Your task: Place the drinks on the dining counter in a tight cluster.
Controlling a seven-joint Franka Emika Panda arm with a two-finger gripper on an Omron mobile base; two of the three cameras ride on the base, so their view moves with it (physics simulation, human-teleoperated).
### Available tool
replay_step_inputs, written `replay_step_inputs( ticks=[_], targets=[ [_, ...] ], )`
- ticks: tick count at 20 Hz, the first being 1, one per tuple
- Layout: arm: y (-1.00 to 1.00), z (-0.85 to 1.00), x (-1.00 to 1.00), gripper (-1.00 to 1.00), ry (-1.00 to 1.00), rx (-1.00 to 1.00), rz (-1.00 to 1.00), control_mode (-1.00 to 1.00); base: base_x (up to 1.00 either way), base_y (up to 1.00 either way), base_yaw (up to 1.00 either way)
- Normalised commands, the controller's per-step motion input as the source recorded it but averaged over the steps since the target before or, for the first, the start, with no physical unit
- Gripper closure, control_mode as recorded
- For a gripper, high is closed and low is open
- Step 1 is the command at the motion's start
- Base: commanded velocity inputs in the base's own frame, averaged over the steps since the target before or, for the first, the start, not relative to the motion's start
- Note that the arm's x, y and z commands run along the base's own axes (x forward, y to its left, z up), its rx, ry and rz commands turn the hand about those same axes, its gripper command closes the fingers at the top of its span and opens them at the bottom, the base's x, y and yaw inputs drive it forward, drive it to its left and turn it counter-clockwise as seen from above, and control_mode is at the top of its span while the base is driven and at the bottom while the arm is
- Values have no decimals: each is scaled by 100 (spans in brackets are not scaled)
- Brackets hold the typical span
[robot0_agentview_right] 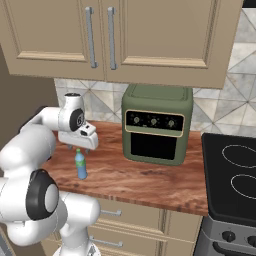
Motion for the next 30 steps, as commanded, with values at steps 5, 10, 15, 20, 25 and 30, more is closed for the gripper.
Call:
replay_step_inputs(
  ticks=[5, 10, 15, 20, 25, 30],
  targets=[
    [0, -8, 0, -100, -2, 0, -1, -100, 0, 0, 0],
    [4, -9, 0, -100, -1, 0, -1, -100, 0, 0, 0],
    [4, -3, 0, -100, -2, 0, 0, -100, 0, 0, 0],
    [5, 0, 0, -100, 0, 0, 0, -100, 0, 0, 0],
    [0, -3, -1, -100, 0, 0, 0, -100, 0, 0, 0],
    [-3, 0, 0, -100, 0, 0, 0, -100, 0, 0, 0]
  ],
)
